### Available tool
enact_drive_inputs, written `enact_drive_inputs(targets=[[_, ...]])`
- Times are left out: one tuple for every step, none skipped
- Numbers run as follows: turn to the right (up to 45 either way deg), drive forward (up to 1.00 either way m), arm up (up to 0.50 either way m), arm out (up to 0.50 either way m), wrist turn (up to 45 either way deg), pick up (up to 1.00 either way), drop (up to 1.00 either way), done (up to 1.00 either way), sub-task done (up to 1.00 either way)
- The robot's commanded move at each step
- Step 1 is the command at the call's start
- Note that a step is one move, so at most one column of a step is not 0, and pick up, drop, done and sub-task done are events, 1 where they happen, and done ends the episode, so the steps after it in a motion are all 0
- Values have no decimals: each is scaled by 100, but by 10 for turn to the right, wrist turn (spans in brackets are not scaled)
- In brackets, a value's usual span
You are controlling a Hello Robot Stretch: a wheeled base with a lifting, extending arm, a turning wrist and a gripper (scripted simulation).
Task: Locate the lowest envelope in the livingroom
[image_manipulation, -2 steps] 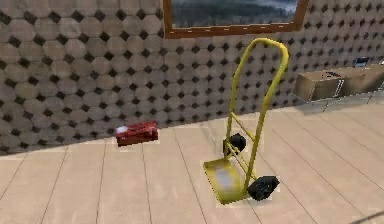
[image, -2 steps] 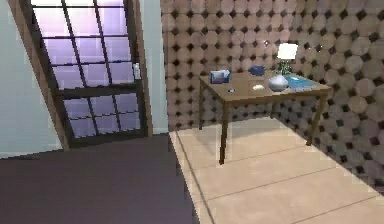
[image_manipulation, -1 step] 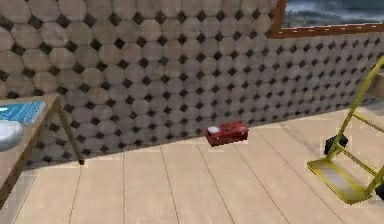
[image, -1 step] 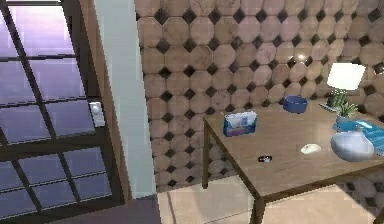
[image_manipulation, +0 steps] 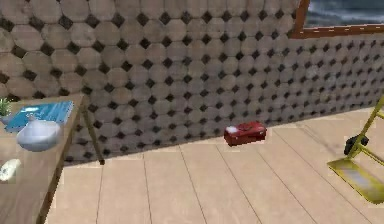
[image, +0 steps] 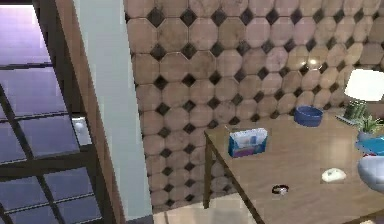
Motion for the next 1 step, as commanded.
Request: enact_drive_inputs(targets=[[450, 0, 0, 0, 0, 0, 0, 0, 0]])
